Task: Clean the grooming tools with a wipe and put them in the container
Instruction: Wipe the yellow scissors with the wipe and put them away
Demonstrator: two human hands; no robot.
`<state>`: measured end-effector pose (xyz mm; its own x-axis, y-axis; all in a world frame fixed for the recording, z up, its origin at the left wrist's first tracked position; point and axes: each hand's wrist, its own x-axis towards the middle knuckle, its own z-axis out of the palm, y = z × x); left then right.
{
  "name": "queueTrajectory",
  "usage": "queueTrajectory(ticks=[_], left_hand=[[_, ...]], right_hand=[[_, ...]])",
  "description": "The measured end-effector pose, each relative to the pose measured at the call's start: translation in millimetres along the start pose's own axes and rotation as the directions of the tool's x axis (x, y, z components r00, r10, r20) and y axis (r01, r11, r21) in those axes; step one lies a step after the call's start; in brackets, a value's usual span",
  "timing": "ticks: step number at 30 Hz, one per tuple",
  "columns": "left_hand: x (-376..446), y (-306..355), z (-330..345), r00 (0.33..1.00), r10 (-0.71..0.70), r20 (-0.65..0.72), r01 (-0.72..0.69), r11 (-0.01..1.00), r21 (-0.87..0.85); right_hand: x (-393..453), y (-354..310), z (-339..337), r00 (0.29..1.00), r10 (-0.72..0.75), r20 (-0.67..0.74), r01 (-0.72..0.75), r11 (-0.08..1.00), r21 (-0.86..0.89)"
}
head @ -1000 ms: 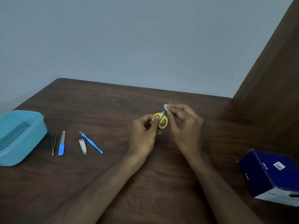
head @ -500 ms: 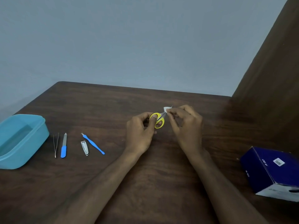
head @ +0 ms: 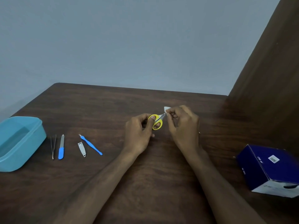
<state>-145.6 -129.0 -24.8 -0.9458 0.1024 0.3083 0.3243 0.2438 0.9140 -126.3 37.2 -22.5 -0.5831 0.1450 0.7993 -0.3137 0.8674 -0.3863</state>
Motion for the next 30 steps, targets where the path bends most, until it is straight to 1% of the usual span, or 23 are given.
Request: queueTrajectory(ticks=[3, 4, 7, 11, 12, 16, 17, 19, 22, 23, 26, 27, 30], left_hand=[[0.1, 0.4, 0.8, 1.0, 0.005, 0.03, -0.006, 1.0, 0.02], [0.1, 0.2, 1.3, 0.999, 0.011, 0.033, -0.011, 1.0, 0.02], [1.2, -0.8, 1.1, 1.0, 0.009, 0.021, -0.009, 1.0, 0.01], [0.5, -0.4, 1.1, 0.999, 0.011, 0.031, -0.012, 1.0, 0.023], [0.5, -0.4, 1.4, 1.0, 0.01, 0.029, -0.01, 1.0, 0.025], [3.2, -2.8, 0.3, 1.0, -0.008, -0.004, 0.008, 1.0, 0.006], [4.0, -3.7, -0.3, 1.0, -0.016, -0.01, 0.016, 1.0, 0.0], [4.3, -3.6, -0.2, 1.0, -0.022, -0.009, 0.022, 1.0, 0.008], [3.4, -3.3, 2.0, 1.0, -0.002, 0.011, 0.002, 0.999, 0.033], [3.3, -3.8, 2.2, 1.0, 0.005, 0.012, -0.006, 0.999, 0.04], [3.9, -5.0, 1.7, 1.0, 0.016, 0.003, -0.016, 1.0, 0.026], [3.9, -5.1, 1.7, 1.0, 0.018, 0.004, -0.018, 1.0, 0.024], [3.3, -4.4, 2.0, 1.0, 0.018, 0.024, -0.019, 0.999, 0.028]], right_hand=[[3.9, 7.7, -1.9, 0.991, 0.107, -0.078, -0.107, 0.994, 0.01], [3.2, 7.2, -2.9, 0.991, 0.113, -0.078, -0.111, 0.994, 0.021], [0.5, 1.9, -2.7, 0.998, 0.054, -0.03, -0.053, 0.998, 0.04], [2.7, 8.3, -1.8, 0.992, 0.108, -0.072, -0.104, 0.993, 0.046], [1.7, 6.7, -1.2, 0.994, 0.098, -0.057, -0.095, 0.994, 0.055], [-6.2, -12.6, 6.1, 0.994, -0.045, 0.1, 0.035, 0.994, 0.103], [-6.7, -13.8, 7.5, 0.991, -0.059, 0.119, 0.046, 0.993, 0.11], [-4.1, -9.1, 7.7, 0.992, -0.033, 0.12, 0.019, 0.994, 0.112], [-2.3, -2.2, 4.9, 0.994, 0.062, 0.09, -0.071, 0.992, 0.1], [-3.0, -3.5, 4.8, 0.992, 0.07, 0.1, -0.081, 0.991, 0.105], [-6.9, -12.3, 5.4, 0.987, 0.02, 0.161, -0.039, 0.992, 0.117], [-6.4, -12.5, 5.1, 0.988, 0.021, 0.152, -0.039, 0.992, 0.116], [-2.9, -7.1, 4.0, 0.991, 0.106, 0.08, -0.114, 0.988, 0.101]])
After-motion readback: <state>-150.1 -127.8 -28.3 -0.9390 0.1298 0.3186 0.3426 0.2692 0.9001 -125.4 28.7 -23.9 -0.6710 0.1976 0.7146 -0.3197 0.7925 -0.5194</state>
